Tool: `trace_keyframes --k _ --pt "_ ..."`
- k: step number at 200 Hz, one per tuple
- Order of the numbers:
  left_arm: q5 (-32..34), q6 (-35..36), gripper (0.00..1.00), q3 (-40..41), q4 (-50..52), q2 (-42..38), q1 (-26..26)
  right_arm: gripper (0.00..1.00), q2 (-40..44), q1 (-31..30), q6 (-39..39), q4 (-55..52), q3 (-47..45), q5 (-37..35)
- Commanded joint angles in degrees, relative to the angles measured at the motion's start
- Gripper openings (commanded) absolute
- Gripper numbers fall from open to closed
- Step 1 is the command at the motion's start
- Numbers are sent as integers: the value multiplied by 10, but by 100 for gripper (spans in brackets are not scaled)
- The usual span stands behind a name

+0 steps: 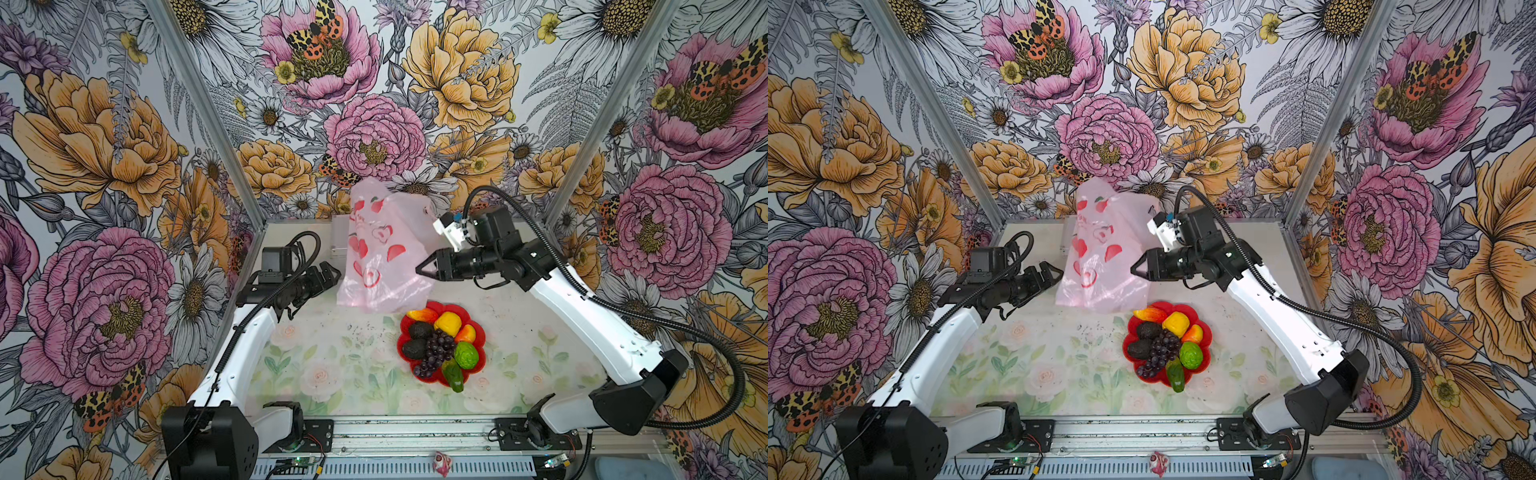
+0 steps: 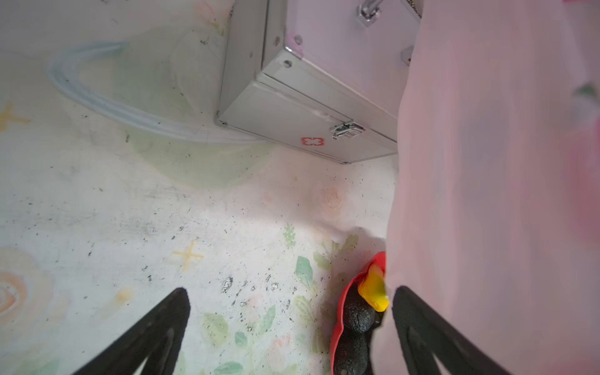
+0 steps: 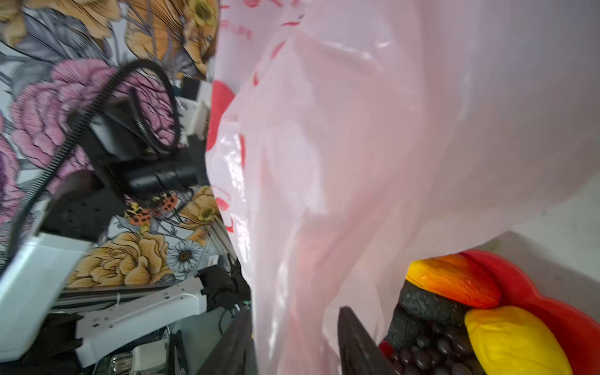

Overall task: Place the fruits into the plastic bag
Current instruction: Place the plastic bag at the center of the table, then shake the plastic bag at the middle-left of the table.

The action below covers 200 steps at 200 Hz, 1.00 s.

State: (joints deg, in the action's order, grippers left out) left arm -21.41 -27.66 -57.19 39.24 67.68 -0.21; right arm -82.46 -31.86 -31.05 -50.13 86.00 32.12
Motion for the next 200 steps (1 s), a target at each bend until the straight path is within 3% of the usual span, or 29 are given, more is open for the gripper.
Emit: trace_keyframes --k 1,29,58,82,114,171,200 --pt "7 -17 99 12 12 13 8 56 49 15 -11 35 -44 -38" --pt "1 -15 99 1 4 22 8 71 81 72 -52 35 -29 -56" --pt "-7 -10 99 -15 -1 31 18 99 33 85 -77 30 24 -69" --pt "-14 -4 99 -25 -1 40 35 99 -43 69 -64 12 99 -92" --pt "-53 -15 99 -26 -17 54 86 100 -200 32 -19 -54 273 -126" --pt "-86 -31 99 -28 -53 82 75 100 -447 12 -20 -143 606 -113" --pt "-89 -27 99 -29 -53 84 81 99 -499 11 -23 -158 672 -101"
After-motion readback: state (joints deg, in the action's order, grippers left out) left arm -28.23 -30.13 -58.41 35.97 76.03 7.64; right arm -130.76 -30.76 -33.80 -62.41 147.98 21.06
